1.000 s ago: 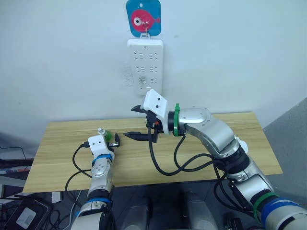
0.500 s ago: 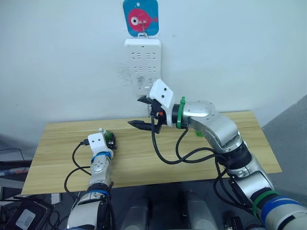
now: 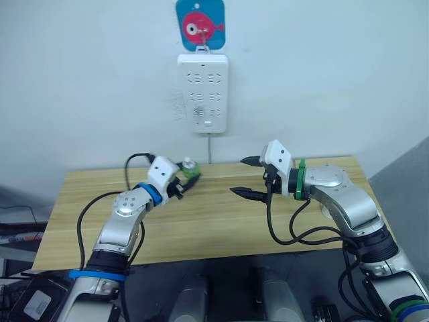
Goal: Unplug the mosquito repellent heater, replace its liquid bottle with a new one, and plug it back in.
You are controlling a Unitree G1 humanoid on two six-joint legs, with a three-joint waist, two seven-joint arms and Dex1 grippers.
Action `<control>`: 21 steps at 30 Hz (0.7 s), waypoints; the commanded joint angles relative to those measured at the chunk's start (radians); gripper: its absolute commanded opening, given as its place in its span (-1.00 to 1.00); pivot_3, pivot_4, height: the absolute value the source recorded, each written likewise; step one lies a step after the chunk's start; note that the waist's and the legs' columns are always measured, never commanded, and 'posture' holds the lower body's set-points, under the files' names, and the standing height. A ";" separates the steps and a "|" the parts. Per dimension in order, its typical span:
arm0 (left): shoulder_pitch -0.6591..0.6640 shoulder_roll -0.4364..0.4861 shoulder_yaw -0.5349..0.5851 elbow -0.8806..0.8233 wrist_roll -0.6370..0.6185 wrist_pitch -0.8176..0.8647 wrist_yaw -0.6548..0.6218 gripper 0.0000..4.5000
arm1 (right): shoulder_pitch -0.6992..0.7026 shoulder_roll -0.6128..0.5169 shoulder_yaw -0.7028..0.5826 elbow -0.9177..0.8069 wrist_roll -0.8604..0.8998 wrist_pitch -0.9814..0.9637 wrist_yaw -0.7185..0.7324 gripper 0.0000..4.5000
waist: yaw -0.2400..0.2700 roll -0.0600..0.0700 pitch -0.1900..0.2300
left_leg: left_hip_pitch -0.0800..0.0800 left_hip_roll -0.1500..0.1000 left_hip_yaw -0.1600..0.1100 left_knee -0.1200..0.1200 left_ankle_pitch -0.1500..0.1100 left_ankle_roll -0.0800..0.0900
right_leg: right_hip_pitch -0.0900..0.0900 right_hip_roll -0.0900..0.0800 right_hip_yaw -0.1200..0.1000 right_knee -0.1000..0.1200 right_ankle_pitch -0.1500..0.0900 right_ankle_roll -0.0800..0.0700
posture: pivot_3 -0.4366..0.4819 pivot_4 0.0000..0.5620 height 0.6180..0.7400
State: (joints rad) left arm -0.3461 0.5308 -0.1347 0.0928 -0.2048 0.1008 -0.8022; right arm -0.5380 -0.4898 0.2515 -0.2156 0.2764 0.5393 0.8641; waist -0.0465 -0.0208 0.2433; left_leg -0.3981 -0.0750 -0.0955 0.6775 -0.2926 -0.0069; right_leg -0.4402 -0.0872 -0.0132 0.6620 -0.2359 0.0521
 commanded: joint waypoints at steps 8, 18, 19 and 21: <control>-0.125 0.055 -0.114 -0.031 -0.052 0.059 -0.357 -0.01 | 0.071 0.041 -0.015 -0.172 0.053 0.010 -0.028 1.00 | -0.005 0.000 -0.001 | -0.001 -0.001 -0.001 0.002 0.002 -0.003 | 0.000 0.001 -0.001 0.000 0.000 0.000 | -0.30 -0.33 1.00; -0.185 -0.003 -0.118 -0.001 -0.049 0.061 -0.399 -0.01 | 0.072 0.084 -0.005 -0.131 0.049 0.031 -0.055 1.00 | -0.012 0.000 -0.002 | -0.001 -0.001 -0.001 0.002 0.002 -0.003 | -0.001 0.001 -0.001 0.001 0.000 0.000 | -0.35 -0.33 1.00; -0.182 -0.005 -0.118 -0.005 -0.048 0.062 -0.399 -0.01 | 0.073 0.087 -0.008 -0.129 0.052 0.035 -0.057 0.92 | -0.012 0.000 -0.002 | -0.001 -0.001 -0.001 0.002 0.002 -0.003 | 0.000 0.001 -0.001 0.001 0.000 0.000 | -0.35 -0.33 1.00; -0.174 -0.008 -0.117 -0.014 -0.048 0.068 -0.397 -0.01 | 0.074 0.085 -0.005 -0.128 0.059 0.041 -0.049 0.72 | -0.012 0.000 -0.002 | -0.001 -0.001 -0.001 0.002 0.002 -0.003 | 0.000 0.001 -0.001 0.001 0.000 0.000 | -0.34 -0.32 1.00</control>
State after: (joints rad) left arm -0.5202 0.5235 -0.2575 0.1174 -0.2458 0.1702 -1.1920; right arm -0.4624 -0.4074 0.2569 -0.3239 0.3158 0.5836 0.8065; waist -0.0583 -0.0205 0.2412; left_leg -0.3993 -0.0757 -0.0966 0.6795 -0.2907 -0.0097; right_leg -0.4407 -0.0865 -0.0142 0.6631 -0.2357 0.0522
